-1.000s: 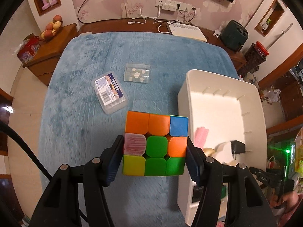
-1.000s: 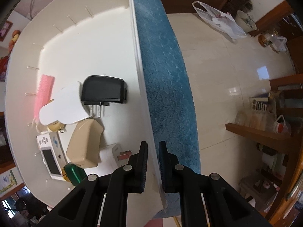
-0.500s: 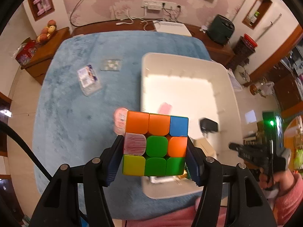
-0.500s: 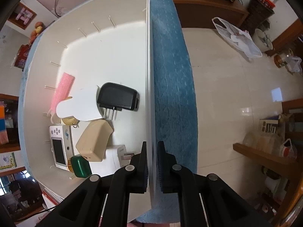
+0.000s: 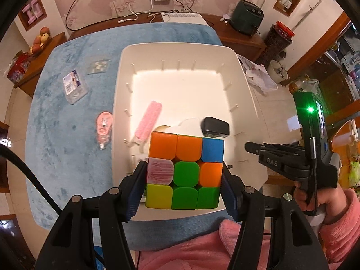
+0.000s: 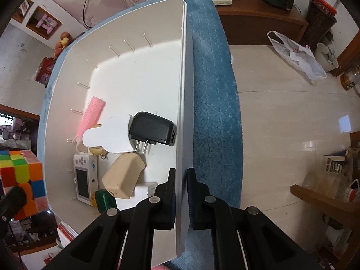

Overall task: Organize rigid objects
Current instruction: 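Carry the Rubik's cube into the tray and open the left gripper, then lift the open left gripper away from the tray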

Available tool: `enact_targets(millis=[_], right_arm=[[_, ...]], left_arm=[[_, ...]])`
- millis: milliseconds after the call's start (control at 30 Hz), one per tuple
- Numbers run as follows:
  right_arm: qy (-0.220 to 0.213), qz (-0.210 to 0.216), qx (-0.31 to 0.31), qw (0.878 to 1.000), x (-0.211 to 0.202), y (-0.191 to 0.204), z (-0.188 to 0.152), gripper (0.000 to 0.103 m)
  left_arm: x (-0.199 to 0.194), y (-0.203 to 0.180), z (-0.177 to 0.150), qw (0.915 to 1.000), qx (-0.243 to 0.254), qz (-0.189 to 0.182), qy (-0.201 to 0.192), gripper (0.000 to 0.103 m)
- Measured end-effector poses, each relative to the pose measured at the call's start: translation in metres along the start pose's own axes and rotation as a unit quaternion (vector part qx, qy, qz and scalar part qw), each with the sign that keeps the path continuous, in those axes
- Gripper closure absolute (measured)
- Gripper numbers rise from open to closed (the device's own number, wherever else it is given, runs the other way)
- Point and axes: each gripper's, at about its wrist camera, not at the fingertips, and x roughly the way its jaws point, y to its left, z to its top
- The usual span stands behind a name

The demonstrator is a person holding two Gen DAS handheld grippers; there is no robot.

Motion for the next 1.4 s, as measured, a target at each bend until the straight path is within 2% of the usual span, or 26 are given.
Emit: enact_targets(millis=[167, 367, 467, 667, 933, 1067, 1233, 1400], right_arm=[[-0.002, 0.018, 0.007, 1.0, 0.001, -0.004, -0.002, 0.093], [0.0, 0.027, 0.007, 1.0, 0.001, -0.007, -0.001, 0.092], [0.002, 0.024, 0.003, 1.0, 0.002, -0.006, -0.001, 0.092], [0.002, 0.027, 0.005, 1.0, 0.001, -0.008, -0.002, 0.092], [0.003, 0.025, 0.003, 1.0, 0.003, -0.008, -0.001, 0.092], [0.004, 0.022, 0.007, 1.0, 0.003, -0.008, -0.002, 0.092], [0.003, 0.018, 0.013, 1.0, 0.006, -0.009, -0.001, 0.092], [-0.005, 0.016, 0.03, 0.999, 0.005, -0.01, -0.005, 0.092]], left_arm=[[0.009, -0.016, 0.002, 0.9999, 0.004, 0.002, 0.015, 0.04], [0.004, -0.028, 0.009, 1.0, 0.005, 0.0, -0.008, 0.038], [0.002, -0.029, 0.01, 0.9999, 0.001, 0.003, -0.013, 0.033], [0.001, -0.025, 0.009, 0.9998, -0.015, 0.008, -0.01, 0.033], [-0.007, -0.002, 0.006, 0.9982, -0.048, 0.022, -0.028, 0.033], [-0.016, 0.013, 0.002, 0.996, -0.059, 0.04, -0.054, 0.033], [-0.026, 0.03, 0.001, 0.9943, -0.04, 0.074, -0.065, 0.033], [-0.031, 0.05, 0.003, 0.9945, -0.01, 0.083, -0.062, 0.033]])
